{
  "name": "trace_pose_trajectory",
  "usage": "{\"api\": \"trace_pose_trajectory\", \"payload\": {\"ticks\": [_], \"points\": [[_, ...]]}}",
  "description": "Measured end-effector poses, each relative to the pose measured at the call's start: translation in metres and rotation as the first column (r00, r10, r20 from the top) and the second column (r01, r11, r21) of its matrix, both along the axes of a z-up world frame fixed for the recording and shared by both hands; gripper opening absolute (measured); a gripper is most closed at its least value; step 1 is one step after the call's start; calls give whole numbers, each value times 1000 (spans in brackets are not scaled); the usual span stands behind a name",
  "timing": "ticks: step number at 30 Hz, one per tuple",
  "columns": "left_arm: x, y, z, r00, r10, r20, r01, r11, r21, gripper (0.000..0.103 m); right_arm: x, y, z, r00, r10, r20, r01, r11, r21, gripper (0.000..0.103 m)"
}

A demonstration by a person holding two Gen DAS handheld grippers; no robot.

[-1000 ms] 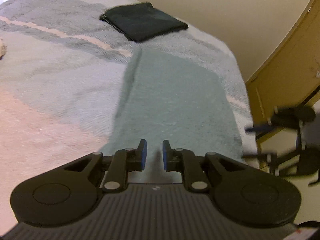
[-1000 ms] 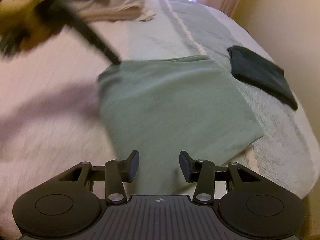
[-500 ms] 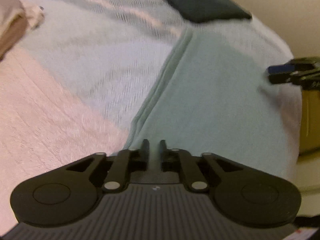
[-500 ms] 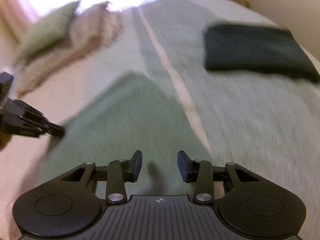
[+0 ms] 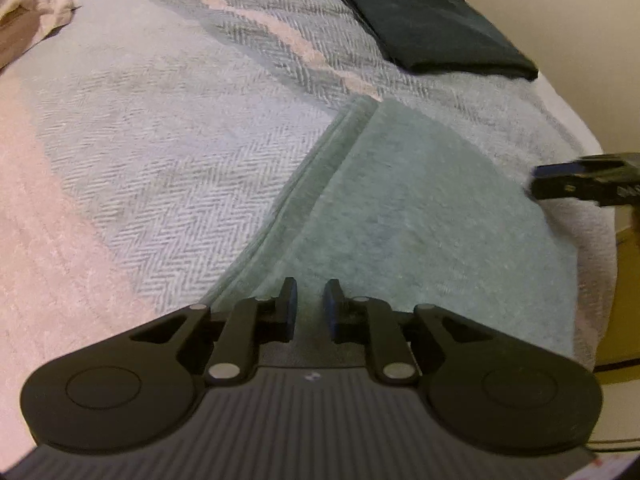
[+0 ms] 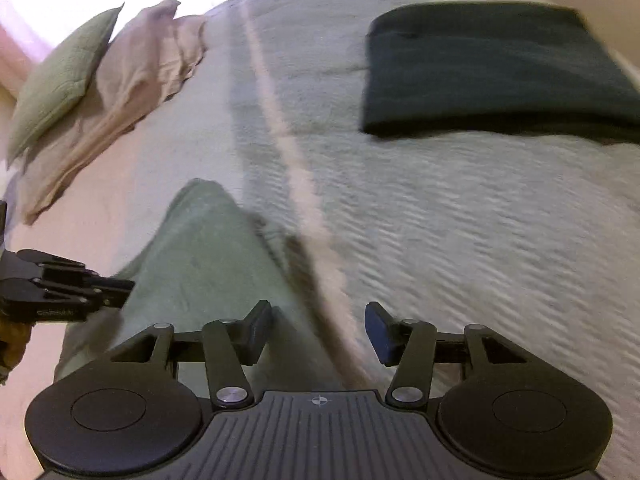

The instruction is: Organize objects

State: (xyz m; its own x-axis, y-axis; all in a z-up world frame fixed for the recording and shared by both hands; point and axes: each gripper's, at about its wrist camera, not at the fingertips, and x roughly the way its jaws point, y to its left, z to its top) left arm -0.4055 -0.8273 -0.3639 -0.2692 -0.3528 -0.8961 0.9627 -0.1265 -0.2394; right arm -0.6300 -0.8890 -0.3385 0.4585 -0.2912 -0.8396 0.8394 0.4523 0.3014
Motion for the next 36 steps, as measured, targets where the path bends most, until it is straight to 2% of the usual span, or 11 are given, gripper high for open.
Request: {"api": "trace_pose_trajectory", "payload": {"ticks": [3, 8, 11, 13, 16, 19, 23, 27, 29, 33, 36], "points": [[14, 12, 15, 999, 38, -8, -39, 999, -14, 14, -9, 34, 40, 997, 75, -29, -77, 993, -84, 50], [27, 50, 38, 998, 64, -14, -65, 997, -50, 15, -8, 97, 61, 967, 223, -126, -239, 963, -126, 57], [27, 76, 49, 997, 72, 25, -71, 995, -71, 17, 4, 122, 49, 894, 379, -240, -419, 896, -147, 60], [24, 92, 55, 995, 88, 54, -84, 993, -82, 20, 13, 141, 43, 788, 503, -356, -585, 791, -178, 62], [9, 116, 67, 988, 103, 118, -91, 991, -102, 29, 14, 165, 38, 591, 639, -493, -793, 573, -207, 67], [-13, 142, 79, 973, 140, 182, -117, 984, -131, 37, 5, 175, 30, 432, 708, -559, -900, 377, -219, 75], [-61, 182, 95, 929, 238, 283, -191, 964, -183, 56, -14, 174, 1, 237, 728, -643, -964, 93, -250, 80], [-125, 215, 98, 877, 285, 386, -206, 951, -232, 80, -28, 164, -32, 119, 678, -725, -942, -153, -298, 80], [-160, 227, 90, 850, 274, 450, -171, 951, -256, 91, -29, 159, -47, 87, 653, -753, -929, -219, -298, 80], [-212, 233, 51, 788, 209, 579, -85, 968, -235, 94, -26, 159, -81, 2, 612, -791, -916, -316, -248, 80], [-235, 227, 16, 718, 154, 679, -10, 978, -211, 94, -24, 159, -111, 6, 507, -862, -869, -423, -255, 81]]}}
